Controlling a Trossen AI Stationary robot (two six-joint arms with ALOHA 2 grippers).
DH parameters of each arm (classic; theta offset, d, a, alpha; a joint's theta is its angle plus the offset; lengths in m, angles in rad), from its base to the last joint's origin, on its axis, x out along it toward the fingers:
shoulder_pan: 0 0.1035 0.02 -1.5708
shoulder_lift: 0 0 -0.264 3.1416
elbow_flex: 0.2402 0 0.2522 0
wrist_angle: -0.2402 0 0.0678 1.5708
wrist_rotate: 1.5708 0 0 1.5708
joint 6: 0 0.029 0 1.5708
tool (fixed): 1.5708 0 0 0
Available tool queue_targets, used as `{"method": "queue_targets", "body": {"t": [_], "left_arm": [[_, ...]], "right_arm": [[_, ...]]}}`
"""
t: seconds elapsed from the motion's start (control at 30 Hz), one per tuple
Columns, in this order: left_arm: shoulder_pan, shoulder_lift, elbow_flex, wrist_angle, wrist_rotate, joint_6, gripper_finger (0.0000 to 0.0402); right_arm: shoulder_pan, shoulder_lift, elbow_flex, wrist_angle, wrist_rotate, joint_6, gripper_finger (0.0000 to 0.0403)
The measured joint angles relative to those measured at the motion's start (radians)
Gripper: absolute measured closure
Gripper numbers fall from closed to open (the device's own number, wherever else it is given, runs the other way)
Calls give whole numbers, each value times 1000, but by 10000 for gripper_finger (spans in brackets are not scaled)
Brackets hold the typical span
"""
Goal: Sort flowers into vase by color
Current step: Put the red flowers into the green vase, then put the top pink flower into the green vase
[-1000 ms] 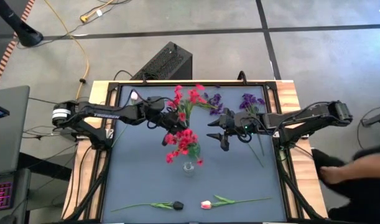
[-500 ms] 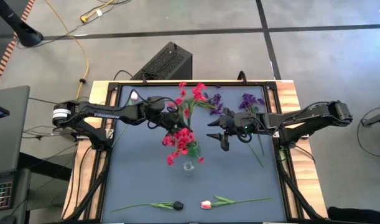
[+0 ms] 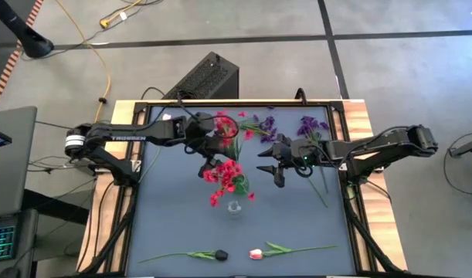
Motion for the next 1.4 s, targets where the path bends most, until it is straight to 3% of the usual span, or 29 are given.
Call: {"method": "queue_targets", "body": {"t": [0.27,0.63,1.0,1.17,1.4], "left_arm": [[0,0,122,-290,-95,113,244],[-1,-1,249,-626,-114,166,245],[-1,-1,390,-993,-298,127,245],[6,-21,406,-1089,-349,115,245],[82,-165,325,-1044,-306,138,245]], "right_arm": [[0,0,0,-11,0,0,154],[-1,-7,0,-56,-1,-3,154],[-1,-150,0,-181,-1,1,154],[-1,-188,1,-200,-1,1,154],[-1,-194,1,-204,0,1,154]]}}
